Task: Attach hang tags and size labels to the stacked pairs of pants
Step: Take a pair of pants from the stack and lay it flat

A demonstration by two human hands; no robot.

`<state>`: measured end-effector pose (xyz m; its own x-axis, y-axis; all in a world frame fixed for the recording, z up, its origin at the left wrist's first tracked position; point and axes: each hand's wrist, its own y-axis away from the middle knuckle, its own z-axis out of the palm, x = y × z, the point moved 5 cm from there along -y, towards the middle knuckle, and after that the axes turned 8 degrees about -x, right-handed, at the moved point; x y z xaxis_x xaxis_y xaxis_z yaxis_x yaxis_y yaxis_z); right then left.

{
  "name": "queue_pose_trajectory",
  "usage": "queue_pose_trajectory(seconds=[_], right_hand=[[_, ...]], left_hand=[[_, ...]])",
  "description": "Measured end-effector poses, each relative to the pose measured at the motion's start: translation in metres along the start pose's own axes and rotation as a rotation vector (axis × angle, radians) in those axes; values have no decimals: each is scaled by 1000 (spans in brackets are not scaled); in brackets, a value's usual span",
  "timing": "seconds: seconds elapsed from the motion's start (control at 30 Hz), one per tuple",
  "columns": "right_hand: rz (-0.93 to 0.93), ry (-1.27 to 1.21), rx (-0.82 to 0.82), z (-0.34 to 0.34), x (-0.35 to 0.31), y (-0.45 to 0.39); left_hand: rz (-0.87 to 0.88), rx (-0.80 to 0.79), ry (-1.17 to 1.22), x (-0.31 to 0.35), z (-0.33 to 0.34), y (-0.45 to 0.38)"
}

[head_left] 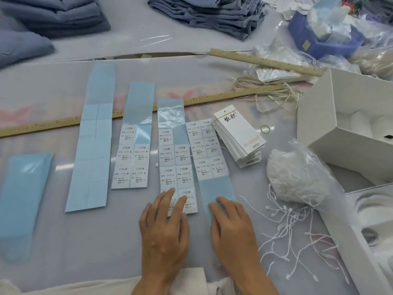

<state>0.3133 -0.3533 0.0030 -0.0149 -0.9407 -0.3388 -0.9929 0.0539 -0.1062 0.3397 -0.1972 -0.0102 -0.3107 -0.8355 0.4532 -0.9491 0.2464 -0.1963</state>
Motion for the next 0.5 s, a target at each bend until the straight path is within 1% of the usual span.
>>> queue_pose_trajectory(seconds=[0.03,0.1,0.17,0.23,0.3,0.33,0.43,0.5], right_hand=[[-12,-19,12,0,0,1],[15,-96,57,-1,6,-2],[69,-198,105,-6,17,-14],[66,-244,120,-13,28,-36],[-13,-205,64,-14,39,-63],[-67,-179,11,-11,44,-75],[-241,-151,-126,-3,60,-98],[-313,-159,-181,-2,73,-106]], left_hand=[[52,33,42,7,0,-13],[135,3,49,22,6,-47],[177,-72,-49,33,18,-78],[166,-202,-120,34,31,-101],[132,-324,-126,27,41,-109],[125,-346,-127,23,45,-108],[133,-364,-158,14,50,-102],[143,-366,-150,10,52,-101]])
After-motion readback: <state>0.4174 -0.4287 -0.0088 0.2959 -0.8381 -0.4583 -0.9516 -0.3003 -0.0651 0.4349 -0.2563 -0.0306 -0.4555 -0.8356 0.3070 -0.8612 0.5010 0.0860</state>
